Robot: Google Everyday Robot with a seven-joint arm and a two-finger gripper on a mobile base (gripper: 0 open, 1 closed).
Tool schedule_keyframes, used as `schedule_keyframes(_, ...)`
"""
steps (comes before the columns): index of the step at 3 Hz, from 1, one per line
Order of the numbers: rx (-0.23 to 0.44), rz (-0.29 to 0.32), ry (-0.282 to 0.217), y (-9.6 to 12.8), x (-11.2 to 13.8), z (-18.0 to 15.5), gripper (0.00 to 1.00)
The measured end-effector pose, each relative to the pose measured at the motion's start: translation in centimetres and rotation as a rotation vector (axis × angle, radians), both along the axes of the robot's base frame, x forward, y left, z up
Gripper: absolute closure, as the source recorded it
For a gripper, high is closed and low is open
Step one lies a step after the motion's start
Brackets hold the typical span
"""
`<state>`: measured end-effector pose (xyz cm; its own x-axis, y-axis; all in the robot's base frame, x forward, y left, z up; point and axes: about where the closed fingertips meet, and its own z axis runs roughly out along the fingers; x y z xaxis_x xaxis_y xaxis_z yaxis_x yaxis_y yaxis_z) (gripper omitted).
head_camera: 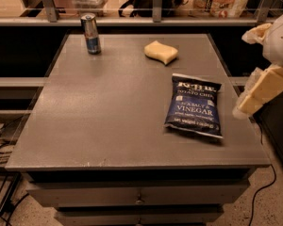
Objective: Knock redbull can over
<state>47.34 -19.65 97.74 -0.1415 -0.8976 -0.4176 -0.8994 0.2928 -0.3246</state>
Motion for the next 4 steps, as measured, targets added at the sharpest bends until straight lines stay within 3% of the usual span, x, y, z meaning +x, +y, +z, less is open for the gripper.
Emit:
schedule_keyframes(1, 0.075, 0.019, -0.089, 1.8, 4.0, 0.4, 0.0)
schedule_keyframes(2, 0.075, 0.019, -0.089, 1.8, 4.0, 0.4, 0.0)
schedule_keyframes(3, 0.116, -0.012, -0.078, 2.8, 4.7, -0.1, 0.0)
schedule_keyframes(4, 0.172, -0.032, -0.064, 6.2, 7.1, -1.2, 0.0)
